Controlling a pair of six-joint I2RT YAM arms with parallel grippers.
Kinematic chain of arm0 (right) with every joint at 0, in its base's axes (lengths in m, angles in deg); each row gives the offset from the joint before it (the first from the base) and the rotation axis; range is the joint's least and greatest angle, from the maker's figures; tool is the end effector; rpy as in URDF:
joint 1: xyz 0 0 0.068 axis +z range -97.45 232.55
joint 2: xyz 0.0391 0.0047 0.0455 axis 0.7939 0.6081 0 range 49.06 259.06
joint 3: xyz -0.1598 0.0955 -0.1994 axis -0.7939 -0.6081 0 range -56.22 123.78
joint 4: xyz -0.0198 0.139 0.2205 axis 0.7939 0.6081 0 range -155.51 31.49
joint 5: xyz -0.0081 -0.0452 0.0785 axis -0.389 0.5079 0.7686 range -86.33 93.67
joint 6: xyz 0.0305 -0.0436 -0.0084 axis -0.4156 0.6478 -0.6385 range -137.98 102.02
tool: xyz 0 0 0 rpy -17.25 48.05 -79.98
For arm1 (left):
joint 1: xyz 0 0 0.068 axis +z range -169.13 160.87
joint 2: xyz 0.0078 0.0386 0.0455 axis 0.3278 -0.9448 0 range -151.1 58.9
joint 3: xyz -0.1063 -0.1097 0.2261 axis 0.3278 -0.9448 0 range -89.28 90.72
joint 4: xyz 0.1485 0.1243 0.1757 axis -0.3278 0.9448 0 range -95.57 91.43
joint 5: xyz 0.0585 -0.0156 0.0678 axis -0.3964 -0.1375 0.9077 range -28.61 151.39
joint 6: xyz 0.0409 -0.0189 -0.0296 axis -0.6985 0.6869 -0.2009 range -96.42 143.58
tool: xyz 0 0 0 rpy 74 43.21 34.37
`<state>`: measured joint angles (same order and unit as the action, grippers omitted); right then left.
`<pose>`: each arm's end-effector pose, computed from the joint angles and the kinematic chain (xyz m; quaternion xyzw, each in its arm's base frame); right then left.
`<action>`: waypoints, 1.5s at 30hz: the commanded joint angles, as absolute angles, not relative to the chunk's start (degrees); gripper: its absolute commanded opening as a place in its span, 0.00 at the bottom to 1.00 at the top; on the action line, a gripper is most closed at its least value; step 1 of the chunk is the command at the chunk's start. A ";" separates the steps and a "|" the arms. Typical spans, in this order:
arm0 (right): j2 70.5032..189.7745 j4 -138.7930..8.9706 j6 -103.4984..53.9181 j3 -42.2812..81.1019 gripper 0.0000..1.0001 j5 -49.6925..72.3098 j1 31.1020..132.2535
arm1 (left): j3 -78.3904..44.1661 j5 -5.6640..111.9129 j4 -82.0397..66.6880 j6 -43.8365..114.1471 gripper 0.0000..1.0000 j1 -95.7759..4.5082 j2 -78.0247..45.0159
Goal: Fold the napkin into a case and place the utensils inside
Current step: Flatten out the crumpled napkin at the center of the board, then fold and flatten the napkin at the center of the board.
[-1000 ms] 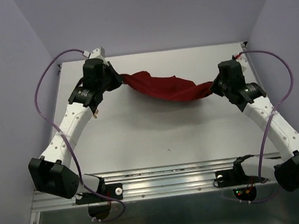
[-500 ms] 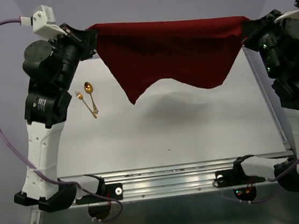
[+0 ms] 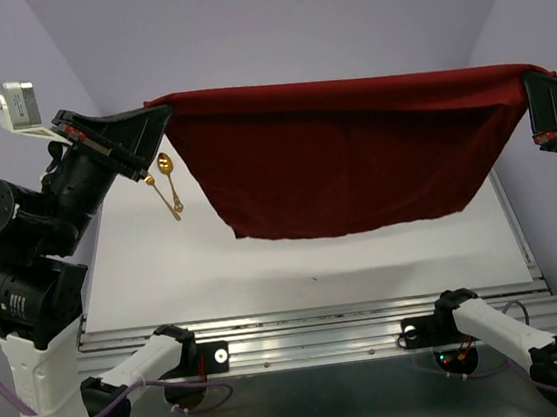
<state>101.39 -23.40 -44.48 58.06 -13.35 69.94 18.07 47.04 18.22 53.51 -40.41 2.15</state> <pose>0.0247 -0.0032 0.6036 0.1659 0.5570 0.2237 0.7825 0.0724 -0.0377 0.6107 0.0668 0.5264 -0.4242 0.7338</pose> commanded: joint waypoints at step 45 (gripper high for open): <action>163.06 -46.52 -49.36 43.97 0.01 -1.44 57.74 | 18.73 46.36 8.58 46.78 0.00 -29.77 -59.22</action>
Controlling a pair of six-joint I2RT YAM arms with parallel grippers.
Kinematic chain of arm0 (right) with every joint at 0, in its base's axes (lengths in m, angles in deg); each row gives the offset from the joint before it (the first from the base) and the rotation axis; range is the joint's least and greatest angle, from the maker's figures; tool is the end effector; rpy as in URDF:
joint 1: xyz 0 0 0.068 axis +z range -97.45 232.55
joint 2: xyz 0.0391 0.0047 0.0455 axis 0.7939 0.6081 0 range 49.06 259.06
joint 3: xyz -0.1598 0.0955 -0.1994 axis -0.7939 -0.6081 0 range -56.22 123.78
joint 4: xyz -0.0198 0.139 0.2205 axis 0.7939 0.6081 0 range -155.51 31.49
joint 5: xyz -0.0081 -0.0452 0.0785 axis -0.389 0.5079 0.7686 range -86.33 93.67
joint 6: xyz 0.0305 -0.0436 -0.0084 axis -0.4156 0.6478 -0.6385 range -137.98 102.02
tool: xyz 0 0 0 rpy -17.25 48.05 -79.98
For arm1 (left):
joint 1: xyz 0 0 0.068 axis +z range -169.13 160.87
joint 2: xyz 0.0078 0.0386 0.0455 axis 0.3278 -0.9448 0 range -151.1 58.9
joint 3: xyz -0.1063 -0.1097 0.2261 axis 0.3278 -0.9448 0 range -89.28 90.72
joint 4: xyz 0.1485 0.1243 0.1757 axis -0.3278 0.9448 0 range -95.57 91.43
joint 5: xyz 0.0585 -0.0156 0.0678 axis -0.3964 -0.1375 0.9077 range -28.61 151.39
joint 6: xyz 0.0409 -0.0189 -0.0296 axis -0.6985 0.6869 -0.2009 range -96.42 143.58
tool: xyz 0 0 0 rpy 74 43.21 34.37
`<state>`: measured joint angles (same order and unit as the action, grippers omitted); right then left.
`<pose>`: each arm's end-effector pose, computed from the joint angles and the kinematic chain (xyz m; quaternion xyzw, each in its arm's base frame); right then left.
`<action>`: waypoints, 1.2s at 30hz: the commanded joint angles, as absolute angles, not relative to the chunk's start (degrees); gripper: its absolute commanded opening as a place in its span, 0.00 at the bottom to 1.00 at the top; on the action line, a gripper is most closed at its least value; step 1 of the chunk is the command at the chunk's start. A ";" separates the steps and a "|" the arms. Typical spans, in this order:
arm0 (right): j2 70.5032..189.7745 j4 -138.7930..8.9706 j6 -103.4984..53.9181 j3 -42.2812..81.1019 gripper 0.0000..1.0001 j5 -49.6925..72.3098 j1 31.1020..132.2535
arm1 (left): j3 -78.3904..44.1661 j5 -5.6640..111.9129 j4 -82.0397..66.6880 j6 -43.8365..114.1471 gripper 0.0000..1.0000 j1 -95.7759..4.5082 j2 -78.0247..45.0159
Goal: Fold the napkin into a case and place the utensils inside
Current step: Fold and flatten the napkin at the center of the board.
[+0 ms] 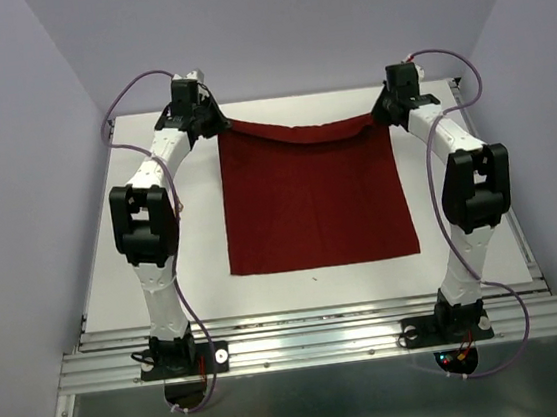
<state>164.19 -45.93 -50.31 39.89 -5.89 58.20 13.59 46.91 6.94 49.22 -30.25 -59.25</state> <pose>0.4669 0.0402 0.2613 0.2424 0.8654 0.0697 0.4331 0.4818 -0.1038 0.2891 -0.0429 0.8508 -0.2640 0.4523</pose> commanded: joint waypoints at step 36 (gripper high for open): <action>122.89 -40.81 -49.79 -6.38 0.01 7.44 55.19 | -44.36 40.73 0.05 52.76 0.00 -33.02 -11.24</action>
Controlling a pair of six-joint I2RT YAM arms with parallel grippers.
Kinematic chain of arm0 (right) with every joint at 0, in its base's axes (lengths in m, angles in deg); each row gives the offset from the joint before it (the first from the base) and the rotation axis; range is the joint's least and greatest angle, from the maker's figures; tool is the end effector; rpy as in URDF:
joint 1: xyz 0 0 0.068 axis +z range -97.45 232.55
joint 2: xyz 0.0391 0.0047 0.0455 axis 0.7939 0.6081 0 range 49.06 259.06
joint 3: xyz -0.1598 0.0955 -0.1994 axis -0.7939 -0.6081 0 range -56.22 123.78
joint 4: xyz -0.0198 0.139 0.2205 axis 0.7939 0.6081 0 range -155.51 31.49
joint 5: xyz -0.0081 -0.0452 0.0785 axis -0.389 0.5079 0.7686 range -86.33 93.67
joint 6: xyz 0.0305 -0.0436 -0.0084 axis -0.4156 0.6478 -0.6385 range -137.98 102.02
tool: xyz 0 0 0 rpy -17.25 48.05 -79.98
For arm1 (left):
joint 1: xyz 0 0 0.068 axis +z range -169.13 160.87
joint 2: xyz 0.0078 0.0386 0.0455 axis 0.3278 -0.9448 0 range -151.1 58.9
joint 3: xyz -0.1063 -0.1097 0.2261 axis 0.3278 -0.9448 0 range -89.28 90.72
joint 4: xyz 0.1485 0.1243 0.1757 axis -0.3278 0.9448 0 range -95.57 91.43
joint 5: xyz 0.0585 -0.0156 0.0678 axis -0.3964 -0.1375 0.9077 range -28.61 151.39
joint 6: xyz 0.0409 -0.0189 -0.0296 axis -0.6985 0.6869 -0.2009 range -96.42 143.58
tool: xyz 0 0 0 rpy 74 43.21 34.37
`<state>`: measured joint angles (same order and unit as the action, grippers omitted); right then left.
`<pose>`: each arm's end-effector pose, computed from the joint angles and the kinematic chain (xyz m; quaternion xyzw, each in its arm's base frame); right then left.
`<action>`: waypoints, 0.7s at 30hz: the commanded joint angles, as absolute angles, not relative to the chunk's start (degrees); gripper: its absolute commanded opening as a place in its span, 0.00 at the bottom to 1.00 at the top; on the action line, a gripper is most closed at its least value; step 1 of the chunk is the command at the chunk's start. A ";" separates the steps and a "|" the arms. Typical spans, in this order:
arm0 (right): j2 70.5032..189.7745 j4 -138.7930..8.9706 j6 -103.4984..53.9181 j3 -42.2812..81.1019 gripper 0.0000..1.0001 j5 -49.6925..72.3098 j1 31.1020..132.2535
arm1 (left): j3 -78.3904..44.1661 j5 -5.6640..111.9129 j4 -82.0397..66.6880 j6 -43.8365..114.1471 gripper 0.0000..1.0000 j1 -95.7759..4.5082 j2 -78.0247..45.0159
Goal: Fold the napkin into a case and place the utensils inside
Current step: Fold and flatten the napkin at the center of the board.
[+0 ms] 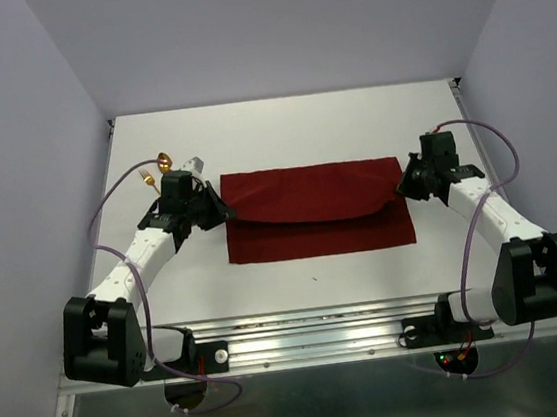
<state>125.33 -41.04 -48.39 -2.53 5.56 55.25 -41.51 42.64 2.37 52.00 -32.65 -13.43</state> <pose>0.2809 0.0144 0.2511 0.2170 0.9048 0.1191 0.3465 0.2681 -0.0763 0.2600 -0.0346 0.8679 -0.3032 0.3920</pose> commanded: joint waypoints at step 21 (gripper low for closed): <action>119.20 -37.03 -47.60 -6.48 0.01 -1.68 55.19 | -40.24 46.09 6.72 53.55 0.00 -38.20 -8.78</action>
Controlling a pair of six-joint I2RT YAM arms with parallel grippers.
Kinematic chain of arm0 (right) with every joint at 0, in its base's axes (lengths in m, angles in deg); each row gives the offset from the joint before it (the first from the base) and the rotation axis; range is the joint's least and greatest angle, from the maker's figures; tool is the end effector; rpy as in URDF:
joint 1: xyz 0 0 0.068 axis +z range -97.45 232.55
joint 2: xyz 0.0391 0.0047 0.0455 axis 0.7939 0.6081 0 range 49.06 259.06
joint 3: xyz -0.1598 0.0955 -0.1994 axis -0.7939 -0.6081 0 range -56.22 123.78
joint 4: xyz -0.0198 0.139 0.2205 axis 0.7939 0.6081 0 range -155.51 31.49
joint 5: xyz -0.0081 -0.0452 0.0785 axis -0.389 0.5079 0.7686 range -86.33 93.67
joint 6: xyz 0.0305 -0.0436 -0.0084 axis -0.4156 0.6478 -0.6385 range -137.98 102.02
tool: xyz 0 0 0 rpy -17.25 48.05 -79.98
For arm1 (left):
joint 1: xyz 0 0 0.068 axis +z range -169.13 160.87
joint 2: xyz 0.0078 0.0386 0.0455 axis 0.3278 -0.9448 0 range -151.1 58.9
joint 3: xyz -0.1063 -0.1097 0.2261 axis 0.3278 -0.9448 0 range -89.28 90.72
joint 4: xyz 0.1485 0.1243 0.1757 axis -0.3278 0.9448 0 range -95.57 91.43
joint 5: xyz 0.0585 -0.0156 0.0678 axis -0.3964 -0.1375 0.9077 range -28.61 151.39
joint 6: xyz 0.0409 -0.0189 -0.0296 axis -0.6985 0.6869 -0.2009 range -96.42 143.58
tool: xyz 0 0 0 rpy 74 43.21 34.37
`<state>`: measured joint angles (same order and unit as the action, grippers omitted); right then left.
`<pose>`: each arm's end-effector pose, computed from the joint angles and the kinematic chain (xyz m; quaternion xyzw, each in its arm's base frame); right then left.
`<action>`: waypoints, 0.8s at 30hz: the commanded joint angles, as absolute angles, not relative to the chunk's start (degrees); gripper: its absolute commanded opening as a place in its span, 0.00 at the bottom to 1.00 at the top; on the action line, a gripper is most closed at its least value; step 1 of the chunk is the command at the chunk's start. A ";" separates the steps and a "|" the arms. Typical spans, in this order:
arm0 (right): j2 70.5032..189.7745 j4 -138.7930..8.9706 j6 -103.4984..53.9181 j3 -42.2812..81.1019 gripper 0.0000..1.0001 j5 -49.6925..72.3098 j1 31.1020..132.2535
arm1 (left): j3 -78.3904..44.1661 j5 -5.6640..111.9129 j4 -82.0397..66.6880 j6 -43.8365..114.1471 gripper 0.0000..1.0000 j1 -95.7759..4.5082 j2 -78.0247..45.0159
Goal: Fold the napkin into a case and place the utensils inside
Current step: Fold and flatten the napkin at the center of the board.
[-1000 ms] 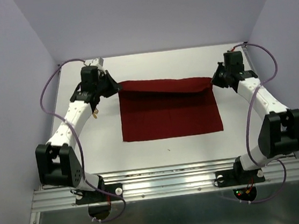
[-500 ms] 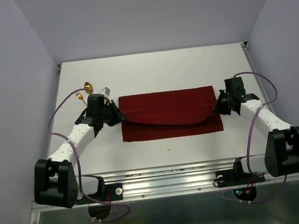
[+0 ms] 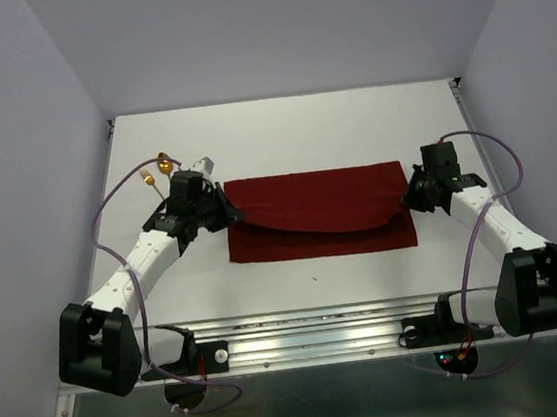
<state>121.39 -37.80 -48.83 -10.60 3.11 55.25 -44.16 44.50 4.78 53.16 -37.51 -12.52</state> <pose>0.2492 0.0114 0.2194 0.2330 0.9232 0.0838 0.2939 0.2519 -0.0946 0.2445 -0.0207 0.8861 -0.3004 0.3524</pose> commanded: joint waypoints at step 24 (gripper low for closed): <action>116.74 -32.81 -51.29 -10.79 0.01 -1.69 55.19 | -45.96 51.89 6.81 56.45 0.00 -44.10 -10.10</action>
<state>119.01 -33.52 -49.94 -11.80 -1.92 55.25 -48.20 49.55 5.48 56.63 -43.91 -11.40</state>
